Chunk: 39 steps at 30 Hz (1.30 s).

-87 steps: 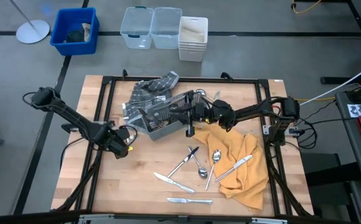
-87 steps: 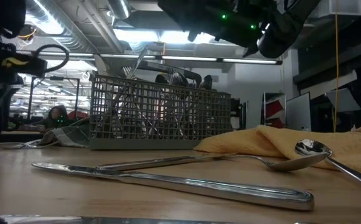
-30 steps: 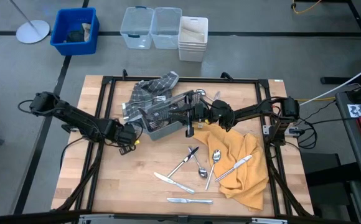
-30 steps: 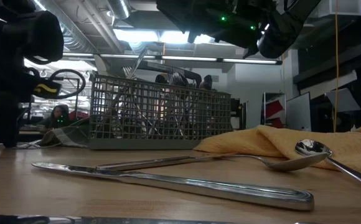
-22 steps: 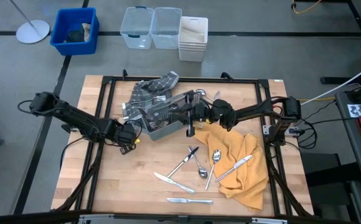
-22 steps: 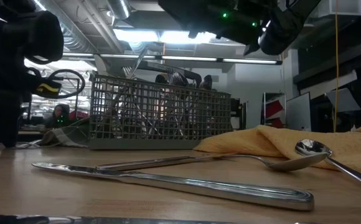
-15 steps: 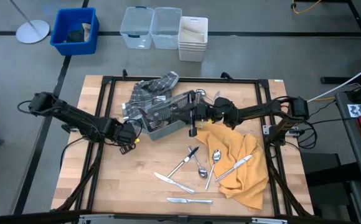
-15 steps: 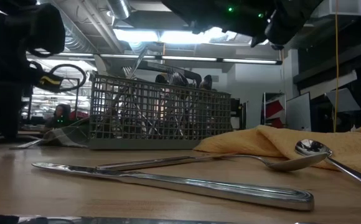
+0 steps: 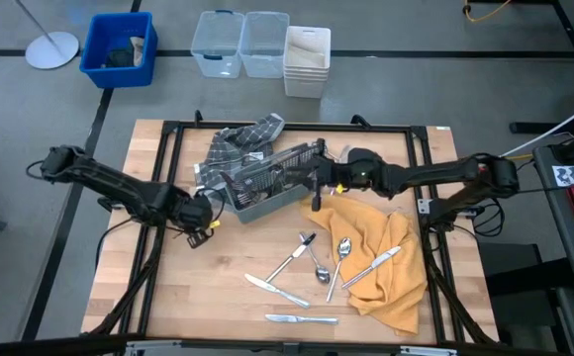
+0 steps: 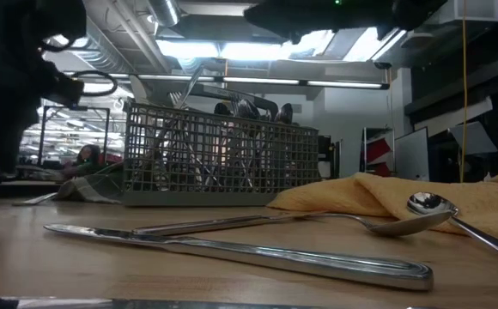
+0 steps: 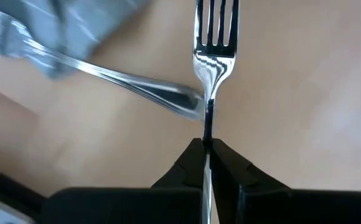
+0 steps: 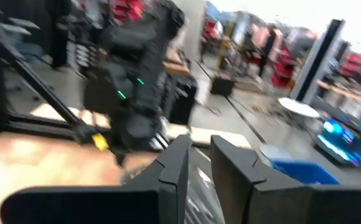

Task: Sort silverware
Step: Put the silver fork into the gray silverware basket

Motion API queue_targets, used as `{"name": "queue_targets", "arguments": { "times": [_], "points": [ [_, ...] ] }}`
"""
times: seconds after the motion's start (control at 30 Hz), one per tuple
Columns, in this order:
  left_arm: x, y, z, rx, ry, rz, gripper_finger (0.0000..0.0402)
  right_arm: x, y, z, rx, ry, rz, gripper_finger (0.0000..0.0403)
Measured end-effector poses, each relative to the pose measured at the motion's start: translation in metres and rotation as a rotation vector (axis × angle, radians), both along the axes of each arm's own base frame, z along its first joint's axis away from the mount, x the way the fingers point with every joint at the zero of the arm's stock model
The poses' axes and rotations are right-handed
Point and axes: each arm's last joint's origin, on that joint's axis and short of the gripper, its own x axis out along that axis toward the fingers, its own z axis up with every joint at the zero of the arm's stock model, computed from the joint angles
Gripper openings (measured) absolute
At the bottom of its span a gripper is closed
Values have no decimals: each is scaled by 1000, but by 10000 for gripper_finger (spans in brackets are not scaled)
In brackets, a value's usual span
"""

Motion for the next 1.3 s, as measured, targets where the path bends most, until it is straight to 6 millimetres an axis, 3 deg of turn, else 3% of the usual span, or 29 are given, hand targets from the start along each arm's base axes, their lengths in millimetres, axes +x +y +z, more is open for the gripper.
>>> {"name": "queue_targets", "arguments": {
  "times": [0.3,0.57,0.73,0.9,1.07,1.3],
  "points": [
    [3,-27,10,-202,-126,-27,3,-34,-3,16,-3,147,-214,72],
    [31,-52,32,-258,-579,-156,5,-61,-6,33,-22,171,-416,72],
    [49,-52,53,-87,-897,-223,3,-71,-7,34,-55,217,-482,72],
    [61,-44,76,215,-1136,-275,6,-73,-7,27,-70,302,-482,72],
    [68,-28,93,508,-1229,-267,4,-77,-6,17,-83,413,-476,72],
    [81,0,104,788,-1250,-228,10,-80,-6,10,-53,476,-475,72]
  ]
}}
